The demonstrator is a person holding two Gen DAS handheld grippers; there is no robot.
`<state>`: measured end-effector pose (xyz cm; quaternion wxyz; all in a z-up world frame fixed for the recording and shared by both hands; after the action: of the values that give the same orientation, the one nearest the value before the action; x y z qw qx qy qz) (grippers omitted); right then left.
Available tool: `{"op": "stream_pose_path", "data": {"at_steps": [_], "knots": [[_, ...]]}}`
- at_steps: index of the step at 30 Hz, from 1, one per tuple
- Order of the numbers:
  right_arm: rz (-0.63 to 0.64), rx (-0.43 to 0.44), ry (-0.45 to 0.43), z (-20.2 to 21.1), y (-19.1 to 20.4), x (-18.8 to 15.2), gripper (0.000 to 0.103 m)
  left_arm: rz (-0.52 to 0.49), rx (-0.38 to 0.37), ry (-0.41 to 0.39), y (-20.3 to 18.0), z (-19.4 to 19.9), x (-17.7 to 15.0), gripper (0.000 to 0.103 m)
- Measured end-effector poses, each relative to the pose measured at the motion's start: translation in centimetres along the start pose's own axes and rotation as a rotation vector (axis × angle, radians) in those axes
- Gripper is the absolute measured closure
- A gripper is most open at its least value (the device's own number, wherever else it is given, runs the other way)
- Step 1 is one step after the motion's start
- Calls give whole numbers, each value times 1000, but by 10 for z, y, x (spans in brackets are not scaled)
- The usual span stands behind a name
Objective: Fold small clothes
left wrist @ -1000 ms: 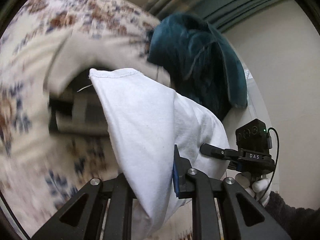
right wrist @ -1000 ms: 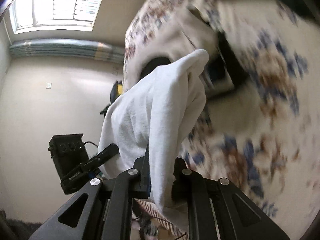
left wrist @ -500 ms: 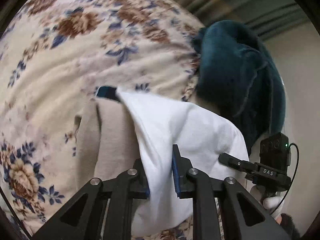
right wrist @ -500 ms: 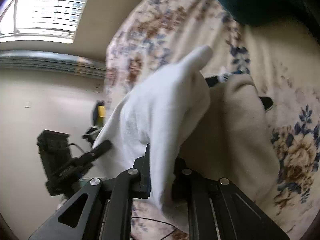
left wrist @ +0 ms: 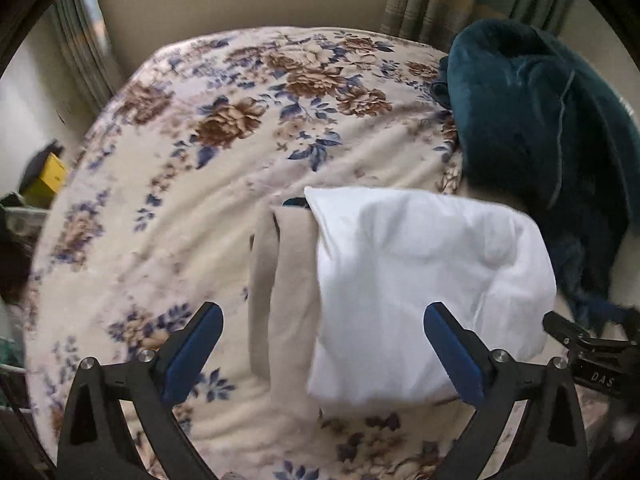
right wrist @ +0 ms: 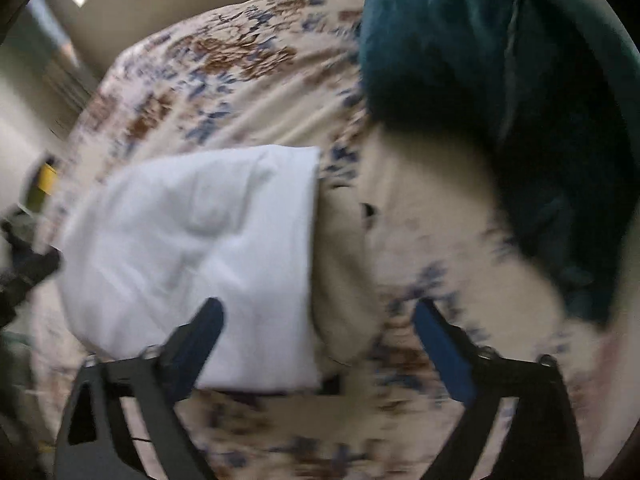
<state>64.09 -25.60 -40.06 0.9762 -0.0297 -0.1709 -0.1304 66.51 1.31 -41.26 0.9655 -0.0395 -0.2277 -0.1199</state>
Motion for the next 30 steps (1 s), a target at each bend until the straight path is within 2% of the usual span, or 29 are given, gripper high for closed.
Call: {"op": "stream_pose_path", "data": {"at_steps": [2, 8, 16, 22, 30], "knots": [[31, -56, -37, 15, 0, -7, 2, -23, 36, 15, -11, 9, -11, 0], [27, -119, -121, 74, -6, -27, 1, -58, 66, -19, -37, 57, -29, 0], [-5, -113, -228, 195, -25, -68, 1, -47, 74, -117, -64, 160, -57, 0], [-16, -76, -312, 300, -44, -112, 1, -21, 75, -198, -80, 256, -88, 0], [5, -30, -447, 437, -69, -174, 1, 15, 92, -307, -92, 359, -127, 0]]}}
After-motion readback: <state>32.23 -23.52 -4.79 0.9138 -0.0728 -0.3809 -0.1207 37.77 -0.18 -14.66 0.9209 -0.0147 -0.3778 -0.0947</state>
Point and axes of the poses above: each gripper's, at about its wrist camera, not at the fingertips, and z roughly against the way its jaws point, y to its left, x to its top, the point moved 8 cm from there along -z, roughly the way its jaws point, and after that the axes turned 8 degrees about -z, right-handed, at the moved point
